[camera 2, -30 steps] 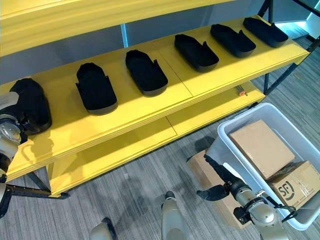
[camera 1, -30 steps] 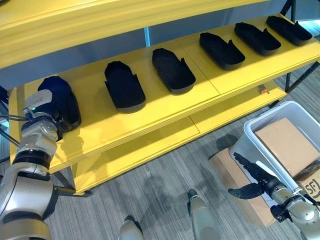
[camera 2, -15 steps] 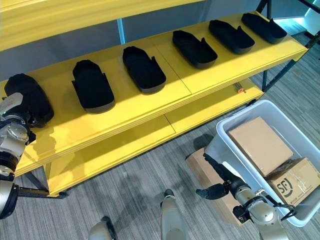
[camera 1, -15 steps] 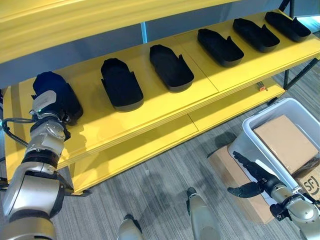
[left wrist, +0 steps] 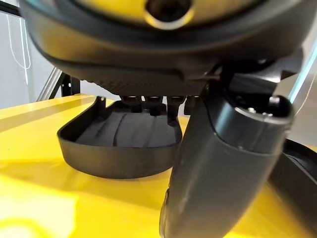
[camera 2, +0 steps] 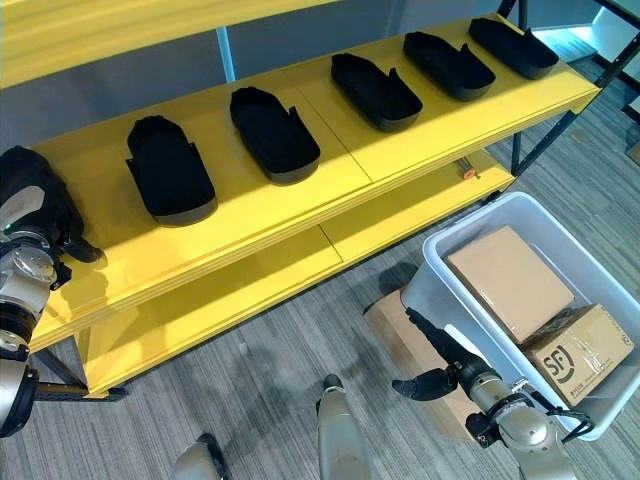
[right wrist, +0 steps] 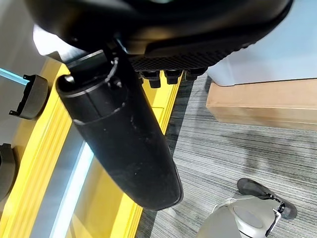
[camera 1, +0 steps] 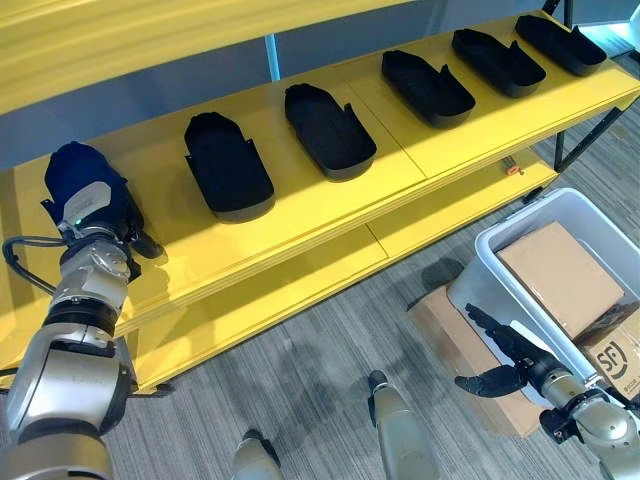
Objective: Move parts from the plastic box to the shelf.
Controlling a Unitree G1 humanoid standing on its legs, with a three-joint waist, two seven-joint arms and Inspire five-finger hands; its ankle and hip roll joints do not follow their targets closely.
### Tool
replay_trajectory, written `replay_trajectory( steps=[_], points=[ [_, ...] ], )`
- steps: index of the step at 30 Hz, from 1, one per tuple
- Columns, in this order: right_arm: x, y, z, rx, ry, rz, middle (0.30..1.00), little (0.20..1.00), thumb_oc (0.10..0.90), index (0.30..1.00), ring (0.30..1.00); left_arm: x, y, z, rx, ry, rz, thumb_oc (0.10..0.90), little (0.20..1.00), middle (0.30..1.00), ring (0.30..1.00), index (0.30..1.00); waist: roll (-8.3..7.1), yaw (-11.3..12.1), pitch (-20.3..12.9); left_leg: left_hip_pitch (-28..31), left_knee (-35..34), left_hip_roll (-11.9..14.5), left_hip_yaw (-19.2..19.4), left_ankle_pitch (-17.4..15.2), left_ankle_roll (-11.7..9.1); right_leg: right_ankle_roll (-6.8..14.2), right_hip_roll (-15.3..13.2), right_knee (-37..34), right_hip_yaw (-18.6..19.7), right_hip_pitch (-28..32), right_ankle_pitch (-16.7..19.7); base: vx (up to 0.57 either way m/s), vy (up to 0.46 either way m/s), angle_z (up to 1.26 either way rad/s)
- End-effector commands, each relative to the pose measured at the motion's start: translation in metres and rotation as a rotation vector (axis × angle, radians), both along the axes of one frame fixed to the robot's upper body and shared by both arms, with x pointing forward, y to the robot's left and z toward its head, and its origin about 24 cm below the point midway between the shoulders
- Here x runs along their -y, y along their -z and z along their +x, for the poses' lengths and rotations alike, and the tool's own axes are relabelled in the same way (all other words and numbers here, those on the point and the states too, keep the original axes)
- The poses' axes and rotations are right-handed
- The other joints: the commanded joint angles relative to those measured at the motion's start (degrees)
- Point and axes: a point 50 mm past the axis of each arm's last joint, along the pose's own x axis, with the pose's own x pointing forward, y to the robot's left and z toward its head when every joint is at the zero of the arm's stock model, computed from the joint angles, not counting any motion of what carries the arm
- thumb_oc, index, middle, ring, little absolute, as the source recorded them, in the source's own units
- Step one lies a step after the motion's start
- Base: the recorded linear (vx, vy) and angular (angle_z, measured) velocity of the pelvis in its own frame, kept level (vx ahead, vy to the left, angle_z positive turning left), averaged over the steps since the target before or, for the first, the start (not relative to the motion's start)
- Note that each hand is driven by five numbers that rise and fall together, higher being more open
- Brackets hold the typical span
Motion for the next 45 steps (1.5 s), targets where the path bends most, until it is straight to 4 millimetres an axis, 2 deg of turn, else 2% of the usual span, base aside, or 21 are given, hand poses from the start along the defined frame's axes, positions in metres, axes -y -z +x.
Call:
replay_trajectory(
  steps=[1,16,23,35,44,45],
  points=[
    [-0.007,-0.035,0.014,0.194,-0.050,0.031,1.000,1.000,0.900,1.000,1.000,-0.007,-0.035,-0.003,0.093,0.024,0.106,0.900,1.000,1.000,1.000,1.000,-0.59,0.87,-4.90,-2.71,0.21,1.29,-1.34,2.55,1.88,0.71,-4.05,-3.77,-1.33,5.20,-0.47,0.00,0.000,0.00],
    [-0.003,-0.028,0.016,0.166,0.000,0.044,1.000,1.000,0.900,1.000,1.000,0.000,-0.018,-0.012,0.005,0.131,0.045,0.900,1.000,1.000,1.000,1.000,-0.37,2.13,-4.35,-1.76,-0.05,0.83,-1.91,2.16,2.07,0.47,-4.42,-4.28,-2.25,7.16,-0.67,0.00,0.002,0.04],
    [-0.004,-0.026,0.015,0.151,-0.003,0.049,1.000,1.000,0.900,1.000,1.000,0.000,-0.011,-0.017,-0.063,0.152,0.088,0.900,1.000,1.000,1.000,1.000,-0.42,2.20,-3.78,-1.96,0.43,0.84,-2.03,1.93,2.11,0.36,-4.59,-3.91,-2.21,7.07,-0.78,0.00,0.000,0.00],
    [-0.003,-0.025,0.014,0.133,-0.015,0.042,1.000,1.000,0.900,1.000,1.000,0.009,0.000,-0.012,-0.196,0.198,0.158,0.900,1.000,1.000,1.000,1.000,-0.42,2.13,-3.54,-2.16,0.84,0.88,-2.22,1.74,2.21,0.42,-4.50,-3.54,-2.18,6.73,-0.83,0.00,0.000,0.00],
    [-0.003,-0.024,0.012,0.116,-0.030,0.044,1.000,1.000,0.900,1.000,1.000,0.012,0.002,-0.010,-0.309,0.236,0.210,0.900,1.000,1.000,1.000,1.000,-0.14,1.97,-3.17,-2.27,1.20,0.87,-2.02,1.58,2.22,0.50,-4.65,-3.23,-1.96,6.71,-0.97,0.00,0.000,0.00],
    [-0.003,-0.024,0.012,0.112,-0.031,0.045,1.000,1.000,0.900,1.000,1.000,0.018,0.000,-0.008,-0.326,0.266,0.224,0.900,1.000,1.000,1.000,1.000,-0.11,1.93,-3.10,-2.36,1.35,0.88,-2.01,1.57,2.23,0.50,-4.67,-3.17,-1.94,6.67,-0.94,0.00,0.000,0.00]
  ],
)
